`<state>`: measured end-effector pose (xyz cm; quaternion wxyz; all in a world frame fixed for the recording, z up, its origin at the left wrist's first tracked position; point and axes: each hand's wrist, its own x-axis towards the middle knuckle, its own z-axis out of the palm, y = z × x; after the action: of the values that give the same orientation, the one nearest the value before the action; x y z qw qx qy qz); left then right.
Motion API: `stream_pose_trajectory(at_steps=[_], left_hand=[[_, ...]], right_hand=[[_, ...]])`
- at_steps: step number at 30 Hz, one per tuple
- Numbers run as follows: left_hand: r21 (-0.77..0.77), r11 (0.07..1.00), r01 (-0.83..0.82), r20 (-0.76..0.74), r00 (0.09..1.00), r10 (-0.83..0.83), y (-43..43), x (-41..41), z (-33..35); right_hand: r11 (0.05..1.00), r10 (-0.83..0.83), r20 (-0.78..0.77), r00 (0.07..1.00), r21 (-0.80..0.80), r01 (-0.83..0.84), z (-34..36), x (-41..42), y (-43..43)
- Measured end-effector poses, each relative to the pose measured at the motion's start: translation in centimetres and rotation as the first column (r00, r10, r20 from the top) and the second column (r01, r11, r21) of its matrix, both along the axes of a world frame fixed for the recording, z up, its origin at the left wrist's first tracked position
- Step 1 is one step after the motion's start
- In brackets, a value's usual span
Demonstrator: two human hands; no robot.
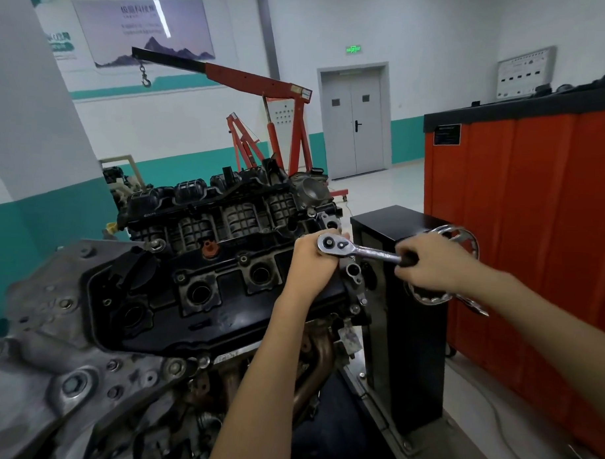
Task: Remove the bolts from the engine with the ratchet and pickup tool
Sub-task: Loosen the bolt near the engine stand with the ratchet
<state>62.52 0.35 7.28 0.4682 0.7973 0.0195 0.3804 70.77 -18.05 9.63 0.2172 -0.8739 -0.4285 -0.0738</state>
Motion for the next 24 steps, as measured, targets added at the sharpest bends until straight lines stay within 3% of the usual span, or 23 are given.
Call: stream_pose_trajectory(at_steps=[3, 5, 8, 11, 13, 15, 18, 21, 23, 24], left_hand=[[-0.073, 0.996, -0.057, 0.046, 0.997, 0.061, -0.1, -0.2, -0.2], [-0.11, 0.992, -0.058, 0.088, 0.994, 0.068, -0.6, 0.0, -0.5], [-0.144, 0.985, -0.091, 0.12, 0.987, 0.109, -1.8, 0.4, -0.5], [-0.124, 0.985, -0.12, 0.141, 0.981, 0.137, -1.8, 0.7, -0.5], [-0.082, 0.99, -0.114, 0.119, 0.985, 0.123, -1.4, 0.5, -0.4], [-0.062, 0.996, -0.062, 0.084, 0.994, 0.067, -0.9, 0.2, -0.3], [-0.023, 1.0, -0.008, -0.032, 0.999, 0.007, -0.1, 0.0, -0.1], [0.03, 1.0, 0.006, -0.114, 0.993, -0.003, 0.3, 0.2, 0.1], [0.018, 1.0, 0.0, -0.073, 0.997, 0.002, -0.1, 0.0, -0.1], [-0.025, 1.0, -0.016, -0.027, 1.0, 0.015, -0.2, -0.1, -0.2]], right_hand=[[0.998, -0.04, 0.025, 0.999, 0.046, 0.039, -0.7, -1.2, 0.8], [0.98, -0.003, -0.217, 0.976, 0.192, 0.046, -4.0, -3.8, 1.3], [0.881, 0.191, -0.554, 0.81, 0.461, 0.108, -8.0, -9.0, 3.1], [0.756, 0.4, -0.658, 0.638, 0.63, 0.176, -9.3, -12.3, 6.3], [0.752, 0.411, -0.667, 0.622, 0.634, 0.182, -9.4, -12.5, 6.9], [0.822, 0.343, -0.644, 0.684, 0.558, 0.113, -9.2, -11.0, 5.5], [0.951, 0.229, -0.54, 0.81, 0.303, -0.067, -7.0, -6.1, 1.9], [0.993, 0.115, -0.185, 0.976, 0.005, -0.116, -2.0, -0.6, -0.5], [0.993, 0.096, 0.017, 0.995, -0.067, -0.095, 0.4, 1.0, -0.5], [0.994, 0.097, 0.032, 0.995, -0.06, -0.095, 0.6, 0.9, -0.2]])
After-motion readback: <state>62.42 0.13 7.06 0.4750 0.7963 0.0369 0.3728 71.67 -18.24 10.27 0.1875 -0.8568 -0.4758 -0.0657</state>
